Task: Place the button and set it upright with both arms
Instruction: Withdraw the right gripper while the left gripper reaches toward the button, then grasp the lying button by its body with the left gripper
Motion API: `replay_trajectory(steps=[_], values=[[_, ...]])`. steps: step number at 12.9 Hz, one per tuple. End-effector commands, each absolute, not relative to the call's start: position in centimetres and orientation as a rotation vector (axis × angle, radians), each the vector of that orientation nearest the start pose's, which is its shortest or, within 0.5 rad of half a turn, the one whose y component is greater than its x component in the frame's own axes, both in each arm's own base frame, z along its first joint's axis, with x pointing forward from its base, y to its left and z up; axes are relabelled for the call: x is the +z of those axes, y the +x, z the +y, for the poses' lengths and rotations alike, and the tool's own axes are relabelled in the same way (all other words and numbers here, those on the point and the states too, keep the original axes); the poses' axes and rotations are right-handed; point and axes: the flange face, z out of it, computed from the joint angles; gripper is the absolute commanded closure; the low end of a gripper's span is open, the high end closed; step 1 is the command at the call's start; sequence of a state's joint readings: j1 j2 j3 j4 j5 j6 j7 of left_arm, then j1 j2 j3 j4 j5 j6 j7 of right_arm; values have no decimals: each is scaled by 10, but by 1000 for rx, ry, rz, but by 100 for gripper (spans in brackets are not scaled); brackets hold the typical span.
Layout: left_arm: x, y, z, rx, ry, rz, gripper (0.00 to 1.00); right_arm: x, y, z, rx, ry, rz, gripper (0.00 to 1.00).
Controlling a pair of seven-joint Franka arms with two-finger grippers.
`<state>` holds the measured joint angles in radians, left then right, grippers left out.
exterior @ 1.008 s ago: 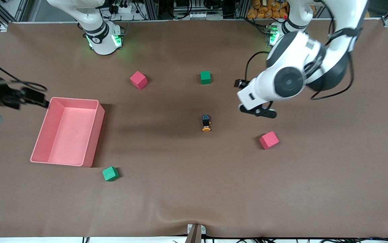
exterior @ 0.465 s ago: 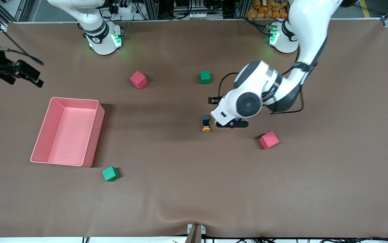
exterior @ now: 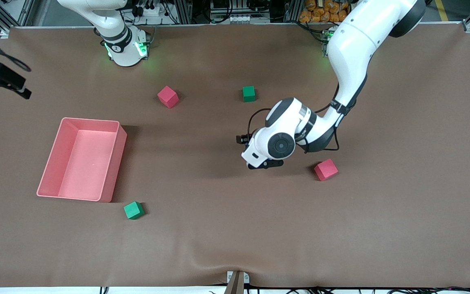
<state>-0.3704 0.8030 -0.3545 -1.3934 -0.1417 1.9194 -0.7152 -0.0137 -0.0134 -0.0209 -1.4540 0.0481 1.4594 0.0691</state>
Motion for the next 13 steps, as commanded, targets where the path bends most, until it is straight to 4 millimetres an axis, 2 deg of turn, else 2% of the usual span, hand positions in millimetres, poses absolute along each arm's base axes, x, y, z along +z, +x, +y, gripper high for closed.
replay_trajectory(steps=[1, 2, 6, 9, 13], values=[[223, 563, -447, 566, -3204, -188, 0, 679, 552, -16, -7, -3114, 135, 0], [210, 559, -454, 545, -3191, -180, 0, 682, 552, -16, -19, -3113, 139, 0], [192, 555, -457, 553, -3186, -189, 0, 684, 551, -15, -21, -3102, 133, 0], [186, 554, -456, 566, -3181, -193, 0, 686, 549, -13, -23, -3097, 127, 0], [170, 540, -465, 601, -3152, -207, 5, 687, 542, -13, 8, -3096, 123, 0]])
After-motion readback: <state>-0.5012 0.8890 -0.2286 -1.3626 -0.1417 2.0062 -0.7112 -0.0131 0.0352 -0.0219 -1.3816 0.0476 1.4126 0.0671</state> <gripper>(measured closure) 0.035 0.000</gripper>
